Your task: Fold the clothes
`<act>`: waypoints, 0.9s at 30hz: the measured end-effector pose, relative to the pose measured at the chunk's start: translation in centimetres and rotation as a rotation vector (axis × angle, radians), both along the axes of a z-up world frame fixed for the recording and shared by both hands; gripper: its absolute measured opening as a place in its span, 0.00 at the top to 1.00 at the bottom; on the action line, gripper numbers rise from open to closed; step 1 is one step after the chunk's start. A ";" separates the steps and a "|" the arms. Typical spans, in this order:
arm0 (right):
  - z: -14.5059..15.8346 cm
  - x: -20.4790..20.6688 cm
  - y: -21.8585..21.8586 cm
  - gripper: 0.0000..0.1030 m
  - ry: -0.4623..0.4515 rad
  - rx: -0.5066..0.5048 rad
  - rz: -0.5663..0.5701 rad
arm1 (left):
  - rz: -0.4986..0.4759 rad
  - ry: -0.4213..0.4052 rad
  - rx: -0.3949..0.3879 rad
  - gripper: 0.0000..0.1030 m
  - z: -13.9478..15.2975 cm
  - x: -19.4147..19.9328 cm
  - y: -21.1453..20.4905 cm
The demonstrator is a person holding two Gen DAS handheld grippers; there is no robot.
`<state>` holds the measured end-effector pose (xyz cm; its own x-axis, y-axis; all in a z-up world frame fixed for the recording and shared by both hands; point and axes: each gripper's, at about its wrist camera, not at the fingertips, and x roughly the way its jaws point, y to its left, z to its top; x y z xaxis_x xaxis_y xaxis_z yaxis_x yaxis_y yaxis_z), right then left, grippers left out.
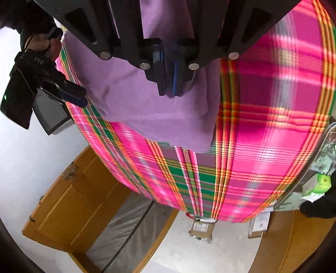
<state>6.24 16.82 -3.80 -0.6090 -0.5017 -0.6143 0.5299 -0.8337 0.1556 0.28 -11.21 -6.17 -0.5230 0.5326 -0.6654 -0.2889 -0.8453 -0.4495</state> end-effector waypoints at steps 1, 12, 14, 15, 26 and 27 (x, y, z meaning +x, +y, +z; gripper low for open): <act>-0.4 1.3 -0.1 0.73 -0.012 -0.003 0.031 | -0.003 0.012 -0.009 0.93 0.1 1.0 -0.1; -1.6 6.3 0.3 0.74 0.014 0.060 0.059 | -0.053 0.073 -0.085 0.91 -0.7 7.8 0.9; -2.3 6.3 0.2 0.73 -0.002 0.076 0.064 | -0.042 0.070 -0.078 0.91 -1.3 7.9 0.8; -2.6 6.3 0.1 0.73 -0.009 0.084 0.066 | -0.036 0.073 -0.068 0.91 -1.3 8.0 0.7; -0.5 3.7 -0.6 0.75 -0.008 0.024 0.044 | -0.022 0.142 -0.142 0.91 2.0 6.3 1.1; -0.3 3.2 -0.7 0.75 -0.009 0.013 0.042 | -0.013 0.144 -0.151 0.91 2.2 5.6 1.2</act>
